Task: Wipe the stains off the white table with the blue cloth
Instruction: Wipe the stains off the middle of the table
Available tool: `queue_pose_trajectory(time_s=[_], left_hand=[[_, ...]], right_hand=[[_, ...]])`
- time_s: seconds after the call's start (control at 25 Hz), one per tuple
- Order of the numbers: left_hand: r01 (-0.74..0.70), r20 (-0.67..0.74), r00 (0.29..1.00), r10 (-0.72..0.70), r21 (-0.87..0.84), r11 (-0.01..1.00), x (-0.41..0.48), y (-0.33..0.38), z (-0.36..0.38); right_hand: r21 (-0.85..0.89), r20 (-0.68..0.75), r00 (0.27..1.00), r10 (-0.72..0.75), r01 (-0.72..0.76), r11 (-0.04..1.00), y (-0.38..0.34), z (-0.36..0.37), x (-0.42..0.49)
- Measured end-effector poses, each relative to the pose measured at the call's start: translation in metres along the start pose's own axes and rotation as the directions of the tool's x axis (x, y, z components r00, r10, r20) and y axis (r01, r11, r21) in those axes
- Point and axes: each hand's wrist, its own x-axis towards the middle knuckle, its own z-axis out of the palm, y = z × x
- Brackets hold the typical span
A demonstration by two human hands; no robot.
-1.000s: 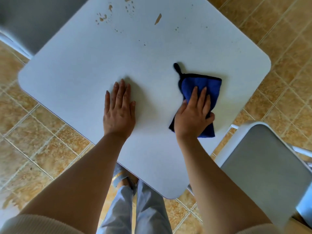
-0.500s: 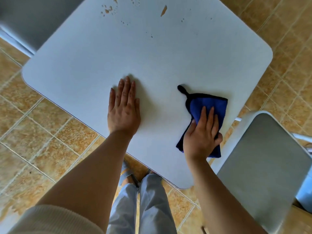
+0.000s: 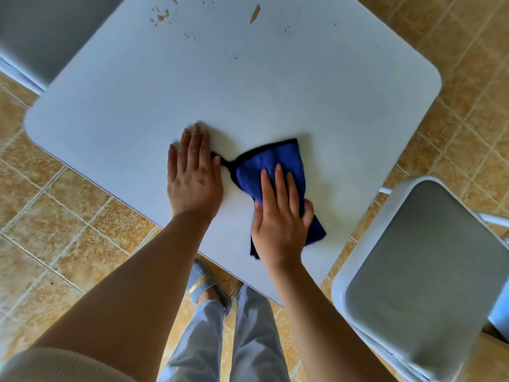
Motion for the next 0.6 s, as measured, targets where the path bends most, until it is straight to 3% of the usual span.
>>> queue_pose_trajectory(time_s=[0.12,0.32,0.4,0.48,0.6], left_hand=[[0.041,0.006,0.999,-0.041,0.012,0.999,0.007,0.021,0.004],[0.037,0.033,0.999,-0.037,0.001,0.999,0.039,0.062,0.013],[0.04,0.049,0.998,-0.04,0.001,0.999,0.052,0.08,0.019],[0.032,0.051,0.998,-0.032,-0.004,0.999,0.067,0.099,0.026],[0.051,0.037,0.998,-0.051,-0.021,0.998,0.089,0.123,0.037]], right_hand=[[-0.051,-0.014,1.0,0.021,-0.021,0.998,0.047,-0.009,-0.008],[-0.048,-0.061,0.934,0.352,-0.355,0.934,0.092,-0.006,0.089],[0.009,-0.06,0.909,0.412,-0.412,0.911,0.087,-0.002,0.141],[0.038,-0.056,0.927,0.371,-0.37,0.928,0.074,0.002,0.173],[0.017,-0.054,0.98,0.193,-0.192,0.981,0.071,0.002,0.17]])
